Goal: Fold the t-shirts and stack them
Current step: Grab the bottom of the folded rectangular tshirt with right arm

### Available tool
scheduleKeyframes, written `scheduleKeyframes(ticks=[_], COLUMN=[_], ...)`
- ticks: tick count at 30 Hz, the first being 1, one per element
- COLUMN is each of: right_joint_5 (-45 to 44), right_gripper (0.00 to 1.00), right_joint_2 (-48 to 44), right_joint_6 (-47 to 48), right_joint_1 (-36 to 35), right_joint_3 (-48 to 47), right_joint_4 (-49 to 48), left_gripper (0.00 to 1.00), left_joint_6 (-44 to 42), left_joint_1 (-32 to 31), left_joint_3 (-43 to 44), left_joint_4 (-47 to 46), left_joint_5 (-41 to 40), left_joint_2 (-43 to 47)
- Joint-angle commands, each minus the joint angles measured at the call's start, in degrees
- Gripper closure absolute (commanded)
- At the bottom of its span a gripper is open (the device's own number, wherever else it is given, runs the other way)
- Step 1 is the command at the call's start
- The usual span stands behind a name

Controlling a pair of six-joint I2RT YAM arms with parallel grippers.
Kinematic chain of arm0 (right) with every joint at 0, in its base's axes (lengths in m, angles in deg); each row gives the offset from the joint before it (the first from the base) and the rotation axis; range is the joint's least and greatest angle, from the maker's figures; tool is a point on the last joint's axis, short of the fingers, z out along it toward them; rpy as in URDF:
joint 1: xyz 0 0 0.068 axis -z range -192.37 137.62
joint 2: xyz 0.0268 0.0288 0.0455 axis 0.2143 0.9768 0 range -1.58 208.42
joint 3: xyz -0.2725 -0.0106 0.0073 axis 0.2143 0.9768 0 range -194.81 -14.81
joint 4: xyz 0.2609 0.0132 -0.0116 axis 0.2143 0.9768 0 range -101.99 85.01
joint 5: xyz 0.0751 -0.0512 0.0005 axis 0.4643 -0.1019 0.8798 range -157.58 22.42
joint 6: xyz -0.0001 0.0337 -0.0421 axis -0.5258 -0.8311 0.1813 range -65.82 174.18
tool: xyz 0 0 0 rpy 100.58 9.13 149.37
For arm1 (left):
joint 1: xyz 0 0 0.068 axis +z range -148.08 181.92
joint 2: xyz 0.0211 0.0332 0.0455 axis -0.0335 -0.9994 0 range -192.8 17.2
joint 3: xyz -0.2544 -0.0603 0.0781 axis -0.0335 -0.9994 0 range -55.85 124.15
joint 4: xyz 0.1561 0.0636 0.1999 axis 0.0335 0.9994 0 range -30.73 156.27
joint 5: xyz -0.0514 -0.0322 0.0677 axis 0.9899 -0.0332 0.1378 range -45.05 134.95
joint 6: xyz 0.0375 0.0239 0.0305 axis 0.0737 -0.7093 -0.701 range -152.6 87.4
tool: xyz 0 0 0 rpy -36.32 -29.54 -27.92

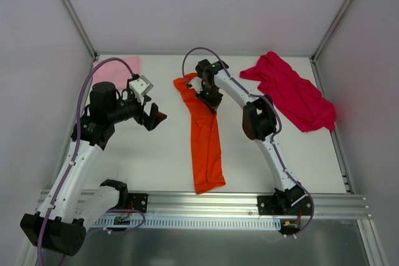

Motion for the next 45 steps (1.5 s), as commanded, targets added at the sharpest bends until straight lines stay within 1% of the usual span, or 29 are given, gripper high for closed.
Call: scheduleKeyframes(ticks=[1,4,6,8,10,12,13,14,15,17,19,20,22,23,24,26,27,29,30,32,34,36,37,41,45], right_joint_5=[-3.0,-2.8,-2.0,-1.1,-1.2,-2.0,-4.2,-5.3,-6.0,-10.4,-12.5,-12.2,-11.2,-10.4,-8.2,-7.3,-7.3,-7.3,-4.4,-2.4,2.6,6.0,6.2,8.8,11.8], right_gripper=[0.99,0.99,0.99,0.99,0.94,0.96,0.97,0.97,0.97,0.96,0.89,0.79,0.67,0.54,0.48,0.34,0.34,0.35,0.36,0.34,0.34,0.34,0.34,0.32,0.31], right_joint_2=[-1.0,-2.9,-6.2,-8.0,-9.7,-12.3,-13.6,-15.1,-18.7,-22.0,-24.9,-25.7,-27.8,-28.7,-31.3,-34.9,-38.0,-40.4,-41.2,-43.4,-45.3,-46.7,-48.1,-50.1,-51.9], right_joint_6=[-1.3,-0.8,-0.3,1.4,2.4,4.4,5.2,6.8,7.8,9.9,10.0,9.8,9.2,8.7,7.8,7.6,7.6,7.5,7.3,7.7,8.2,9.0,9.2,10.2,12.1], right_joint_1=[0.7,1.1,1.0,0.6,0.2,-0.8,-1.4,-2.7,-3.3,-5.6,-6.8,-6.9,-7.1,-7.2,-7.4,-8.7,-9.8,-10.3,-10.3,-10.2,-10.5,-12.1,-12.8,-14.8,-16.3], right_joint_3=[-1.1,0.8,4.4,6.1,6.6,9.2,10.9,15.7,18.3,24.8,26.3,26.4,26.6,28.1,29.5,33.9,38.4,41.7,44.0,46.6,50.4,52.5,55.1,59.6,63.7], right_joint_4=[-0.9,-2.8,-6.1,-6.5,-6.5,-8.4,-9.7,-13.3,-15.2,-20.2,-20.8,-20.6,-19.3,-18.2,-17.7,-18.5,-18.7,-17.8,-16.7,-13.0,-9.3,-7.1,-6.5,-4.3,-2.6], left_gripper=[0.02,0.02,0.02,0.02,0.02,0.02,0.02,0.02,0.02,0.02,0.02,0.02,0.02,0.02,0.02,0.02,0.02,0.02,0.02,0.02,0.02,0.01,0.02,0.02,0.01], left_joint_6=[-0.1,0.1,0.3,0.2,0.1,0.2,0.1,0.1,0.1,0.0,-0.2,-0.3,-0.4,-0.5,-0.6,-0.6,-0.6,-0.7,-0.6,-0.8,-0.8,-0.8,-0.8,-0.8,-0.2], left_joint_1=[0.8,0.8,0.8,0.8,0.8,0.9,0.8,0.8,0.9,0.9,0.8,0.9,0.8,0.9,0.9,0.8,0.8,0.8,0.9,1.0,1.0,1.2,1.2,1.7,4.2], left_joint_3=[-0.7,-1.1,-1.5,-1.7,-2.1,-2.4,-2.6,-2.7,-2.8,-3.1,-3.1,-3.1,-3.0,-2.9,-2.9,-2.9,-2.9,-2.7,-2.4,-2.2,-2.0,-2.0,-2.1,-2.7,-3.8], left_joint_4=[-0.3,-0.6,-0.8,-0.9,-1.4,-1.9,-2.1,-2.1,-2.4,-2.6,-2.7,-2.7,-2.7,-2.7,-2.7,-2.6,-2.7,-2.8,-2.7,-2.5,-2.7,-2.9,-2.9,-3.5,-5.5], left_joint_5=[0.8,0.7,0.7,0.7,0.7,0.9,1.1,1.1,1.2,1.2,1.1,1.1,0.7,0.7,0.5,0.2,-0.3,-1.2,-1.5,-2.4,-3.4,-3.7,-3.8,-4.5,-5.2], left_joint_2=[1.2,1.6,1.9,1.9,1.7,1.3,1.0,0.7,0.3,-0.1,-0.7,-0.9,-1.3,-1.5,-1.7,-1.9,-2.2,-2.4,-2.4,-2.6,-2.5,-2.6,-2.9,-3.3,-3.1])
